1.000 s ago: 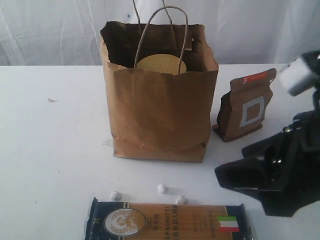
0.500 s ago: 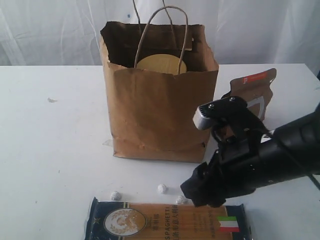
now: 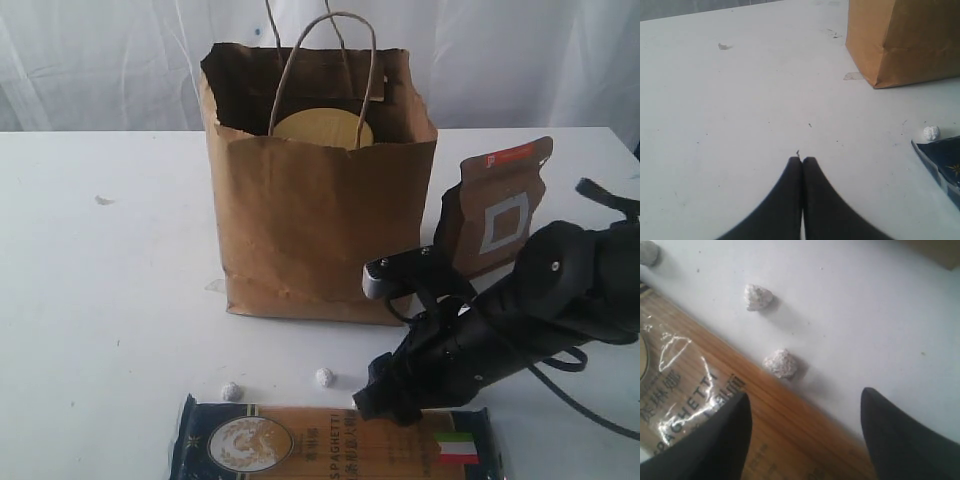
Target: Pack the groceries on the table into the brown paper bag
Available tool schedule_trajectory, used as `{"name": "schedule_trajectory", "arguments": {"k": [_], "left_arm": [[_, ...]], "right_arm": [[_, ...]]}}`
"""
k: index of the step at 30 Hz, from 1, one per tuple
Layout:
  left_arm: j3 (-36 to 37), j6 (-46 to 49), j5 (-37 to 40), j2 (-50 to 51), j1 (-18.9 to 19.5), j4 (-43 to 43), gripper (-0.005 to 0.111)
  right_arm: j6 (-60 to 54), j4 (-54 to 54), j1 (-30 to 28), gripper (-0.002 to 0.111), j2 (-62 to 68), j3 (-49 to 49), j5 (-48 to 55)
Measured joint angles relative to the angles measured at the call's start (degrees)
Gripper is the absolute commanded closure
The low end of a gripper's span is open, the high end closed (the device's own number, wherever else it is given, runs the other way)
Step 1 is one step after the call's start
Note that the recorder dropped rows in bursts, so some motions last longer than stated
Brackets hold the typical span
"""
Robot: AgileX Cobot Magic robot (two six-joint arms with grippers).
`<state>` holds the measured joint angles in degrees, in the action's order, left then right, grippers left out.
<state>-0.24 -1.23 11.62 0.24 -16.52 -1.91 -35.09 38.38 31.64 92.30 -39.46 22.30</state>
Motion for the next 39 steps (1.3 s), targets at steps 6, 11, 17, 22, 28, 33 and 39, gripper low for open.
{"name": "schedule_trajectory", "arguments": {"k": [6, 11, 17, 22, 28, 33, 39], "left_arm": [[0.0, 0.0, 0.0, 0.0, 0.0, 0.0, 0.107], [0.0, 0.0, 0.0, 0.0, 0.0, 0.0, 0.107], [0.0, 0.0, 0.0, 0.0, 0.0, 0.0, 0.107], [0.0, 0.0, 0.0, 0.0, 0.0, 0.0, 0.107], [0.0, 0.0, 0.0, 0.0, 0.0, 0.0, 0.107], [0.0, 0.0, 0.0, 0.0, 0.0, 0.0, 0.107], [0.0, 0.0, 0.0, 0.0, 0.2, 0.0, 0.107]], "right_arm": [[-0.1, 0.2, 2.3, 0.049, 2.9, -2.5, -1.5], [-0.1, 0.3, 3.7, 0.049, 4.0, -4.0, -4.5], [-0.1, 0.3, 3.9, 0.05, 6.6, -4.3, -4.9], [-0.1, 0.4, 3.9, 0.059, 8.0, -4.5, -4.9], [-0.2, 0.4, 3.9, 0.068, 8.4, -4.6, -4.6], [-0.2, 0.4, 3.9, 0.085, 8.4, -4.6, -3.6], [-0.2, 0.5, 3.9, 0.104, 8.5, -4.6, -3.4]]}}
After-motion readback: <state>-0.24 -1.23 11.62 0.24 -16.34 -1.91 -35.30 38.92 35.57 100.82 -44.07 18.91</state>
